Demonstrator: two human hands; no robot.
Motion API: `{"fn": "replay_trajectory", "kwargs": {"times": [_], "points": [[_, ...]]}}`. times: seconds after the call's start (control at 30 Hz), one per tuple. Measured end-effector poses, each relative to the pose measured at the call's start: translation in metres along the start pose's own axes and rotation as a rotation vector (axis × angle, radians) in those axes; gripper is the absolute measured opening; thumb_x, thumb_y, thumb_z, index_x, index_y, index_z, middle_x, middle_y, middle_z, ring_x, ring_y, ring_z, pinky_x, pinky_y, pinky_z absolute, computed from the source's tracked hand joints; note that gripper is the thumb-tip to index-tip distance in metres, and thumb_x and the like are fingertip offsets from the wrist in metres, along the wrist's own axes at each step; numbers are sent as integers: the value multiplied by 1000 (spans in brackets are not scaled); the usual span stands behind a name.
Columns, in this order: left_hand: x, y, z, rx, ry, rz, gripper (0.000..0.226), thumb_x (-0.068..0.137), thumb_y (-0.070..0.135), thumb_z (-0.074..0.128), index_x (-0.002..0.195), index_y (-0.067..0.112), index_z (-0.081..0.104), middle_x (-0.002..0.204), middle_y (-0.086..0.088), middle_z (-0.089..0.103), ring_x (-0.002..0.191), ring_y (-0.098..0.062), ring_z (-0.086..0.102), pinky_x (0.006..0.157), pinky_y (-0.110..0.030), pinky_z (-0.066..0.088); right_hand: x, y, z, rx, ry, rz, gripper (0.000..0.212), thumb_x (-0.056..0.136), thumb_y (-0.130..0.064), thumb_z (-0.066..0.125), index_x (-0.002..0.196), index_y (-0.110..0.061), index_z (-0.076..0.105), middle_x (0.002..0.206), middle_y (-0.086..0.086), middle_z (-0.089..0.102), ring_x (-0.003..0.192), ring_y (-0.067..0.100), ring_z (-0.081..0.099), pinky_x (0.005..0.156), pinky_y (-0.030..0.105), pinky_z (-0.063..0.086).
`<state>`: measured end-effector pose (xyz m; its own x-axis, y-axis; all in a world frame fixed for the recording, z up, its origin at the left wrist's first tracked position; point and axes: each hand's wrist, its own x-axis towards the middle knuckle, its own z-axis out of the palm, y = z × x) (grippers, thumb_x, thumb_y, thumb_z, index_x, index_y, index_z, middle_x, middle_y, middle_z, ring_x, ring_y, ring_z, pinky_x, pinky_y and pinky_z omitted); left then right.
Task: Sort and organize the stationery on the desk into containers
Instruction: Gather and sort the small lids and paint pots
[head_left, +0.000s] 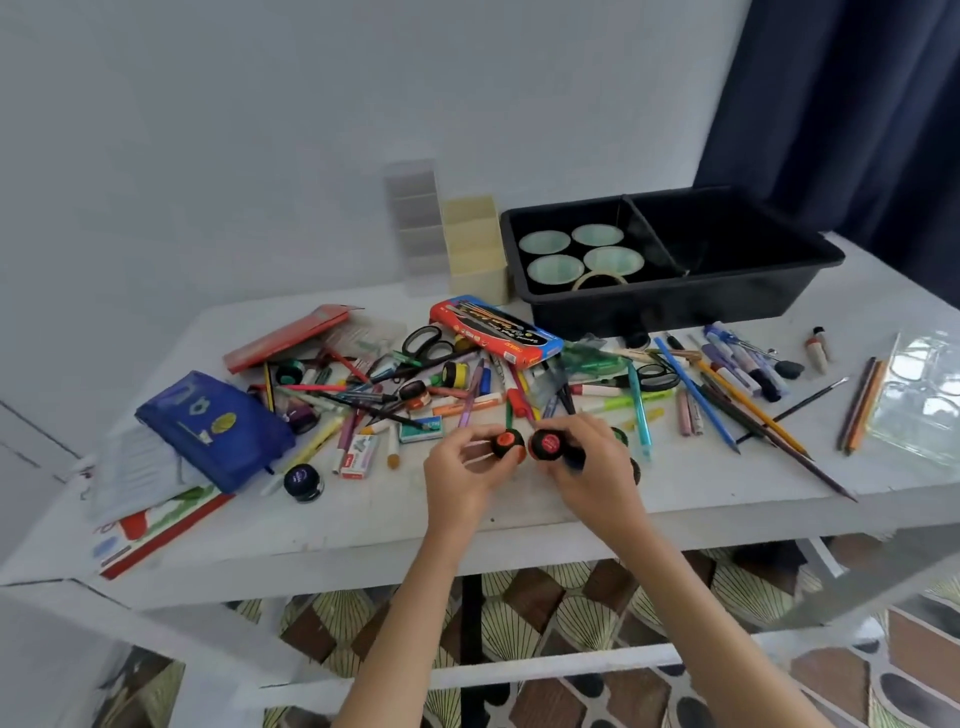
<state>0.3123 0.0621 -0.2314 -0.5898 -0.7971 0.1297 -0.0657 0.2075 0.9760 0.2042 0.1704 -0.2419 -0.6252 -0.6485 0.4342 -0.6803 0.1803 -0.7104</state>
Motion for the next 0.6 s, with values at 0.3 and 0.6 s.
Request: {"fn": "replay_trajectory", "kwargs": {"times": [0.3,0.6], "points": [[-1,-15,-2,74,-35,61,30,70,13,82,97,15,68,99,1,67,97,-8,63,82,-34,57,-2,2,5,-84,-48,0,39,70,11,69,102,-10,67,96,1,64,93,15,47,78,16,35],[-2,-11,-3,101,-73,71,36,69,3,80,99,16,66,102,3,62,101,-8,60,83,-30,56,3,-4,6,-510,-44,23,46,50,-5,89,93,-16,75,76,2,58,76,29,51,67,40,38]]}}
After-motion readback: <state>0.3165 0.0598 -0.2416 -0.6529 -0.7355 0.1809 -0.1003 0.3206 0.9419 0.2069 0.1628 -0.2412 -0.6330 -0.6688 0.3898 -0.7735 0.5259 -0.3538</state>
